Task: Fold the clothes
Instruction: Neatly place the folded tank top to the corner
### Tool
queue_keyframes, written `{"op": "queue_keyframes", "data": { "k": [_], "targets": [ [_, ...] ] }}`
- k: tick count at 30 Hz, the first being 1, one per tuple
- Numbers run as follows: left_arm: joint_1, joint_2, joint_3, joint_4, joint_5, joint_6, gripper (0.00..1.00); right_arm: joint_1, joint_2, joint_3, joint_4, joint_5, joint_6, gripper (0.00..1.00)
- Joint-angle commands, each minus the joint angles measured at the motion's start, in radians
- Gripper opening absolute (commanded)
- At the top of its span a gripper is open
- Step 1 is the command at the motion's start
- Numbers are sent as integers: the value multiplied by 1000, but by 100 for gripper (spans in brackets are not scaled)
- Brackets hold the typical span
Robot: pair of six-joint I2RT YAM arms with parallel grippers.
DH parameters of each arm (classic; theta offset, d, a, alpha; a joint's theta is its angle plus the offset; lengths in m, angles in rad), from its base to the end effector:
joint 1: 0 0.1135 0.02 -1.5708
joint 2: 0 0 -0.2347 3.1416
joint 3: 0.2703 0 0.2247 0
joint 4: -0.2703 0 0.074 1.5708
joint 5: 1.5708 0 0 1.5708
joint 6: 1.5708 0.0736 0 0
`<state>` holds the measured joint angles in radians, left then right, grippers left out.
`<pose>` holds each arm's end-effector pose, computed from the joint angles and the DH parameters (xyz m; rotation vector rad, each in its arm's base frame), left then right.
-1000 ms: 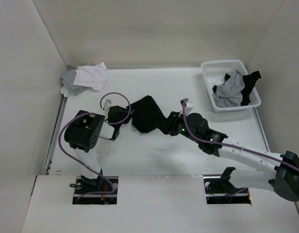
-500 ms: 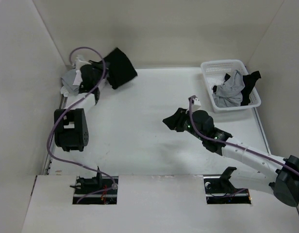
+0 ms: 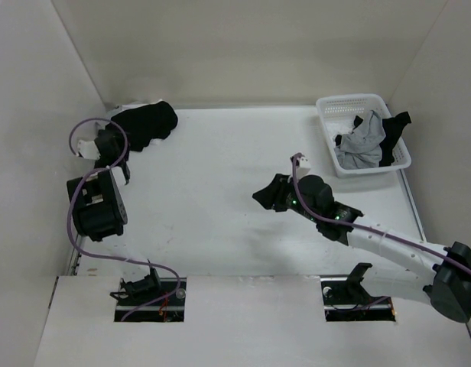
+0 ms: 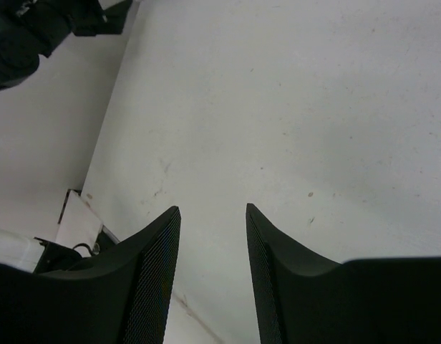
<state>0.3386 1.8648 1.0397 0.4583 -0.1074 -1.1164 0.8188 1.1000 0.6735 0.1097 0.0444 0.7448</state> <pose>0.3901 0.1458 0.1670 -1.3549 1.4131 -0.4124 0.1907 0.1991 0.2418 -0.0423 2.0208 0.9998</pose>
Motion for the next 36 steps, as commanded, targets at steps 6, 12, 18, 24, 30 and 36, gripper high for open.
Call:
{"op": "queue_keyframes", "data": {
  "k": [6, 12, 18, 24, 30, 36],
  "targets": [
    [-371, -433, -317, 109, -279, 48, 86, -37, -3, 99, 4, 66, -62, 11],
    [-843, -506, -380, 155, -304, 233, 22, -285, 168, 332, -117, 242, -153, 3],
    [-1193, -434, -430, 163, -120, 340, 17, -588, 432, 592, -283, 413, -209, 33],
    [-1361, -403, -553, 241, -18, 319, 37, -793, 474, 603, -326, 454, -214, 50],
    [-1358, -352, -489, 177, 56, 254, 69, -855, 364, 448, -208, 324, -194, 51],
    [-1338, -417, -469, 151, 121, 271, 73, -734, 109, 296, -140, 189, -163, 58]
  ]
}}
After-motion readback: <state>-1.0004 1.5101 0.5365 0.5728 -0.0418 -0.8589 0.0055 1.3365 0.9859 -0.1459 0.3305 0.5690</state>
